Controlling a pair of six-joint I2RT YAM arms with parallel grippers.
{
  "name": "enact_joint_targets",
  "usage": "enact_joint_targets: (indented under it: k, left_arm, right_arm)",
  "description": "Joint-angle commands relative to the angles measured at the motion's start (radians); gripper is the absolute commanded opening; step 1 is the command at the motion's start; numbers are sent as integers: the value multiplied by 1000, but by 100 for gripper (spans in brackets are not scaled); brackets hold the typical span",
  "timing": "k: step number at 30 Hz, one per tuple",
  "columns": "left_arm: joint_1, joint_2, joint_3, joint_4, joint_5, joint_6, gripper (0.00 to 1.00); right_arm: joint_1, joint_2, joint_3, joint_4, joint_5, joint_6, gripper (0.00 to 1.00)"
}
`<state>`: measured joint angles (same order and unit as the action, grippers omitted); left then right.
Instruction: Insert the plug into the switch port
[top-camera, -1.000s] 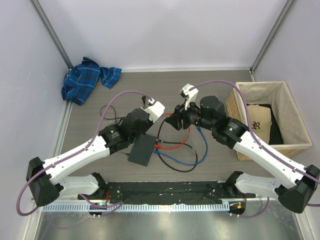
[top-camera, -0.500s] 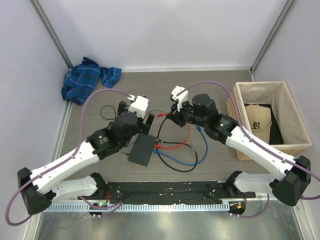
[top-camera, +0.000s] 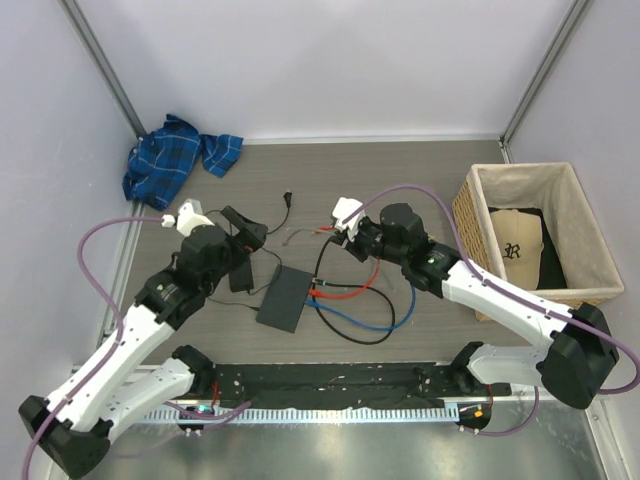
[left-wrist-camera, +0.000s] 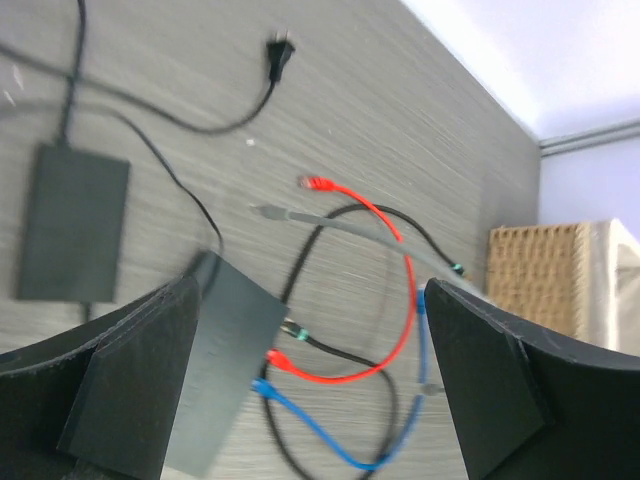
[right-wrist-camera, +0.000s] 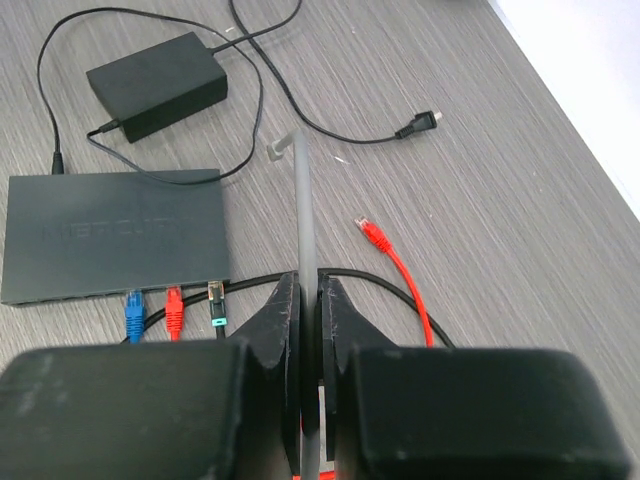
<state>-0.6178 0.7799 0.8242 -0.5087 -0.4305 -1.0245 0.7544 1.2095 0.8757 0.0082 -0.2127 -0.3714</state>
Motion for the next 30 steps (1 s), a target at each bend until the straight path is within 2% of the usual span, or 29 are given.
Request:
enact_joint_targets:
  k: [1,7,12,18,20,23,24,30]
  left_arm:
    - [84,102,7,81,186,-244,100]
    - [118,215,-2,217,321,-371,98]
    - [116,303,-3,312,371,-424,94]
    - [115,378,6,334,510,-457,85]
    - [107,383,-14,354,519,-471,78]
    - [96,369,-27,374,504,-468,61]
    - [96,366,-27,378,492,-461,50]
    - [90,320,-68,395,466,-402,15]
  right_arm:
    - [17,-22,-10,110,-43,-50,1]
    - [33,-28,-30,125,-48,-69,1]
    - [46,-18,-29,128,-48,-80,1]
    - [51,-5,-26,128,-28,-90,1]
    - [51,-5,-27,128,-31,-89,1]
    - [54,-4,-29,133,-37,-87,1]
    - [56,-4,-29,130,-40,-86,1]
    - [60,-10,-49,119,-47,-78,1]
